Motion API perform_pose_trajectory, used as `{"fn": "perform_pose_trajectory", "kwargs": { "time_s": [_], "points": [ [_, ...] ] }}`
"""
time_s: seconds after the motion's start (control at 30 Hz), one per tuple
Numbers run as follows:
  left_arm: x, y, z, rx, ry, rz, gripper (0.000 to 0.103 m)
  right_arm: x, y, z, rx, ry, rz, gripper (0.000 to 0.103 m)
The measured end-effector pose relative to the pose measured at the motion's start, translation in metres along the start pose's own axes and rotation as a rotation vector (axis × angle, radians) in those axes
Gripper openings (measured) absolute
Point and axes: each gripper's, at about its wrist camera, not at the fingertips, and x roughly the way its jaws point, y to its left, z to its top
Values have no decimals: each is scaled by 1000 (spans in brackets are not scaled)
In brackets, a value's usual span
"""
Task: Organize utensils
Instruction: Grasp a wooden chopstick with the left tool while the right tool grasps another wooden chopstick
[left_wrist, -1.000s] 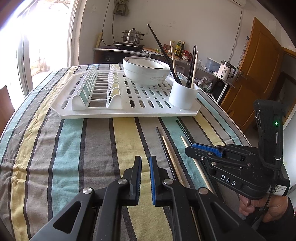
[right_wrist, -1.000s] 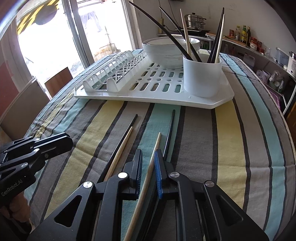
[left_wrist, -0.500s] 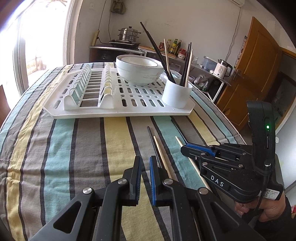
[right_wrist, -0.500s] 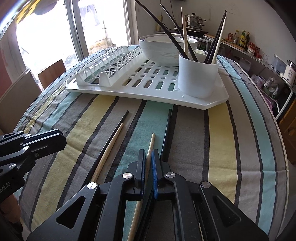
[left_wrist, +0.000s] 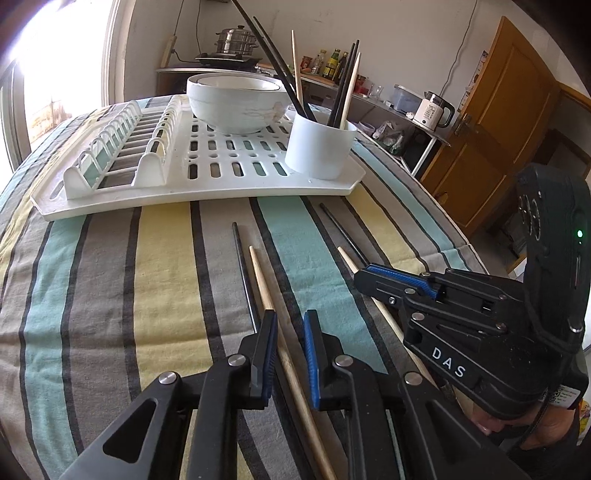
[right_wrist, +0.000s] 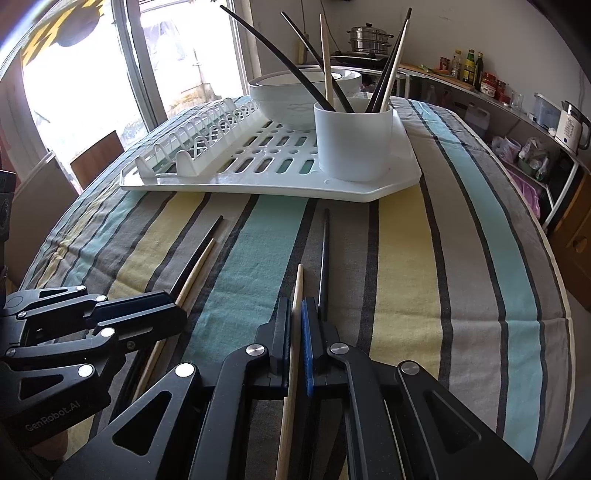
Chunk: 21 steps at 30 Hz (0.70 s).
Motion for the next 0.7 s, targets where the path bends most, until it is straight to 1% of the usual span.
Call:
{"fn": "perform_pose_trajectory", "kwargs": {
  "time_s": [0.03,0.07,0.2,0.3,0.47,0.6,0.7],
  "points": [
    [2,1,0,-5,11,11,17,0,-1,0,1,-1,2,6],
    [2,3,-1,-4,2,7,18,0,-1,0,2,-1,5,6],
    [3,2,1,2,11,21,19,-1,-2,-1,6,-6,13,6],
    [8,-5,6,35,12,61,20,-1,-3,-1,8,-7,15,6],
    [19,-9,19,45,21,115,20,0,-4,0,16,-5,17,6],
    [25,-15,24,88,27,159,20,2,-4,3,17,3,20,6],
    [27,-16,25,110,31,185,14,5,-2,7,-7,23,13,6]
  ]
}}
